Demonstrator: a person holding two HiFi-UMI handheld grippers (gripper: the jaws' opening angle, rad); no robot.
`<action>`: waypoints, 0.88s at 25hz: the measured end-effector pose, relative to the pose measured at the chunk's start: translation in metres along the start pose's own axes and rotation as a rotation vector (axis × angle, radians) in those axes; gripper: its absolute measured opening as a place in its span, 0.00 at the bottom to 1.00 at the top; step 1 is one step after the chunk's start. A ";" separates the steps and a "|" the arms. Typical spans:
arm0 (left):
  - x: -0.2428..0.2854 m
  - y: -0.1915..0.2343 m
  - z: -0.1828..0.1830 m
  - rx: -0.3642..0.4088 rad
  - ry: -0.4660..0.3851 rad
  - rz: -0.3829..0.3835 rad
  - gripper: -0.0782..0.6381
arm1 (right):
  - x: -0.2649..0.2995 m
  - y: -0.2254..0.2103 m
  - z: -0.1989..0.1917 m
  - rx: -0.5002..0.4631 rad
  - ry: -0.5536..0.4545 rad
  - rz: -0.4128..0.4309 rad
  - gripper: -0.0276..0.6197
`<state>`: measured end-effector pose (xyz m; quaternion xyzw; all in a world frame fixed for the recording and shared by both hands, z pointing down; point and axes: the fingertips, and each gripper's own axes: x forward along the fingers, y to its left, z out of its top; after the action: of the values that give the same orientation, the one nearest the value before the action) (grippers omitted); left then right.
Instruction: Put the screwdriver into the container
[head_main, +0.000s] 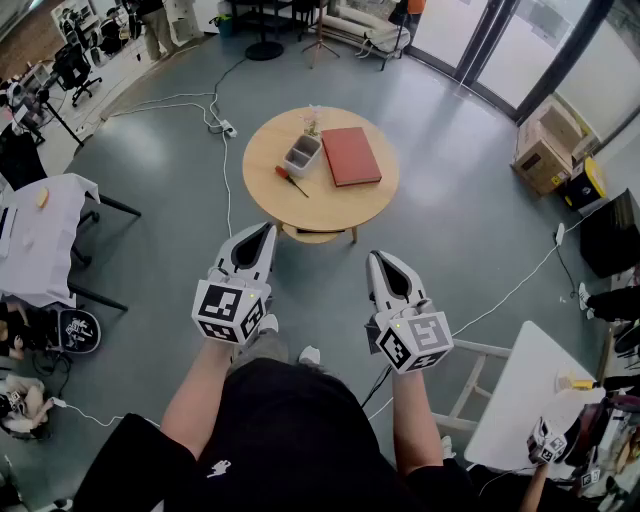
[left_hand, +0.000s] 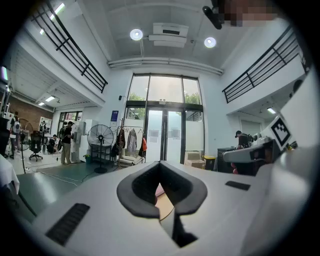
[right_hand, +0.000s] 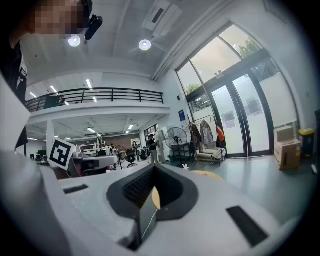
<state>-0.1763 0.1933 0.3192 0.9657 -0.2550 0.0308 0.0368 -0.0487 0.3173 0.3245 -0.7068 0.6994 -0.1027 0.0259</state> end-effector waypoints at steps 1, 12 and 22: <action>0.002 0.000 -0.001 0.005 0.001 -0.004 0.11 | 0.001 -0.001 0.000 0.008 -0.003 0.000 0.04; 0.006 -0.001 -0.033 -0.001 0.077 -0.002 0.11 | 0.001 -0.013 -0.018 0.058 0.023 0.029 0.04; 0.054 0.048 -0.084 -0.041 0.207 0.021 0.11 | 0.056 -0.067 -0.066 0.076 0.148 -0.063 0.04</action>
<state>-0.1568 0.1321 0.4102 0.9537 -0.2603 0.1257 0.0826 0.0049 0.2699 0.4067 -0.7173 0.6725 -0.1820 -0.0023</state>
